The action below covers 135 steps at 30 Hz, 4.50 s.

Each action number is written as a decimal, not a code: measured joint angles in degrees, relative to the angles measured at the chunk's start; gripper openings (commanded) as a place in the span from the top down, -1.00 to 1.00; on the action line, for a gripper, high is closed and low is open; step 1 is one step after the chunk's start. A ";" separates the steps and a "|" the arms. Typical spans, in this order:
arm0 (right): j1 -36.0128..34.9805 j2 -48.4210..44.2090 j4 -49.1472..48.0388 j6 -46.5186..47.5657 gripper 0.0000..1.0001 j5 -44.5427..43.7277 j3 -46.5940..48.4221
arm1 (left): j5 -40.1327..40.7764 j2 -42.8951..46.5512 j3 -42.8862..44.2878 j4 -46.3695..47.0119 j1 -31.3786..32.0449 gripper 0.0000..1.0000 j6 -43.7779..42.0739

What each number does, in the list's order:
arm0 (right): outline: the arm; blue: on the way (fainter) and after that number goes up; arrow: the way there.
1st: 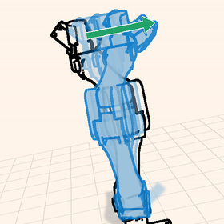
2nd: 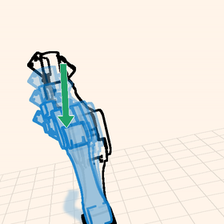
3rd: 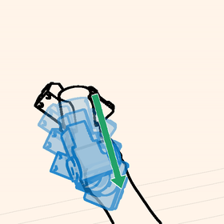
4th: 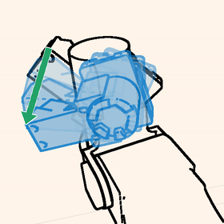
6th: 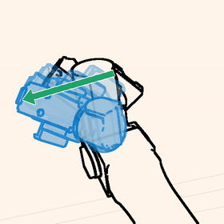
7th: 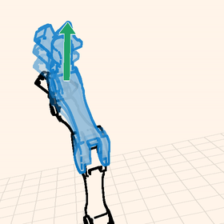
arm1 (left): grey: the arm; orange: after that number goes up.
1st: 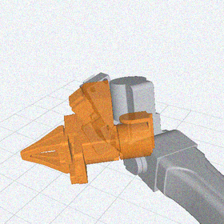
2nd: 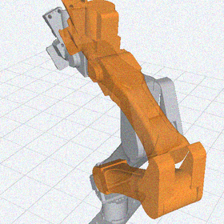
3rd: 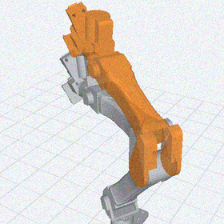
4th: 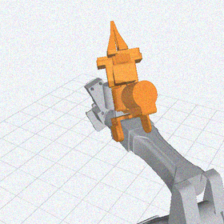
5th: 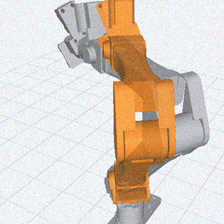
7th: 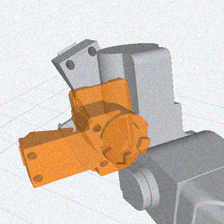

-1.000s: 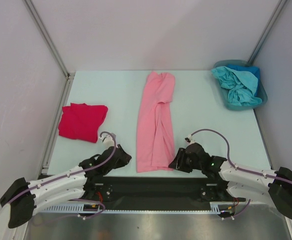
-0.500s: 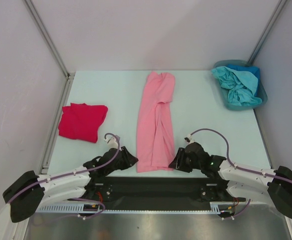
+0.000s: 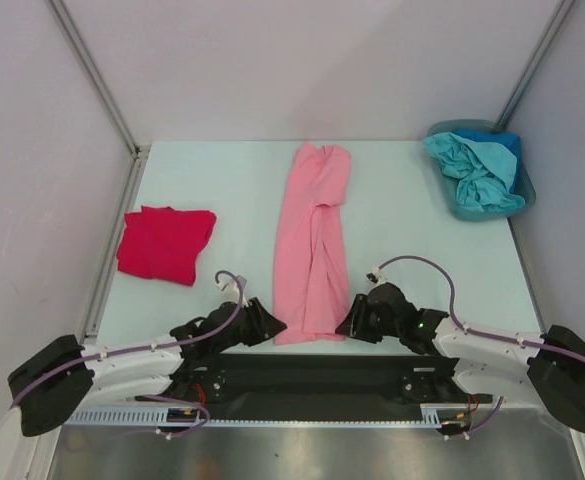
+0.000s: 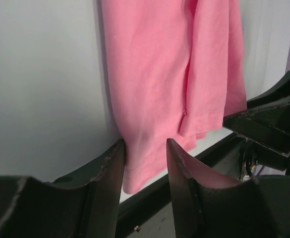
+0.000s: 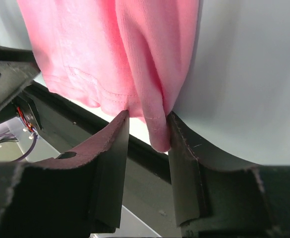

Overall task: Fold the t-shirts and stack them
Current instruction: Fold the tshirt

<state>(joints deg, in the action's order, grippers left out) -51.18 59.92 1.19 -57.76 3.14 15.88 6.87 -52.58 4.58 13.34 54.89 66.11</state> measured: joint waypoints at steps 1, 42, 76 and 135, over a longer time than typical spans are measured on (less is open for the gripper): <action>0.02 0.07 -0.09 0.00 0.19 0.11 0.00 | -0.04 -0.52 -0.02 0.66 0.74 0.10 0.48; 1.16 -4.87 7.67 1.99 1.00 -2.75 1.79 | 8.85 6.27 9.44 -17.62 8.00 0.98 0.26; 18.93 17.92 1.97 12.79 1.00 6.38 22.69 | 5.05 -13.75 28.06 -15.04 -13.09 0.95 -19.02; 31.41 41.18 -10.03 15.67 -0.33 14.05 45.83 | -4.94 -46.75 55.87 -8.76 -29.70 -0.01 -27.82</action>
<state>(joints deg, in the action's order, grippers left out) -19.77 101.10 -8.84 -42.09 17.19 61.71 1.93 -99.33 60.45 4.58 25.19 38.28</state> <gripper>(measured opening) 0.670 0.504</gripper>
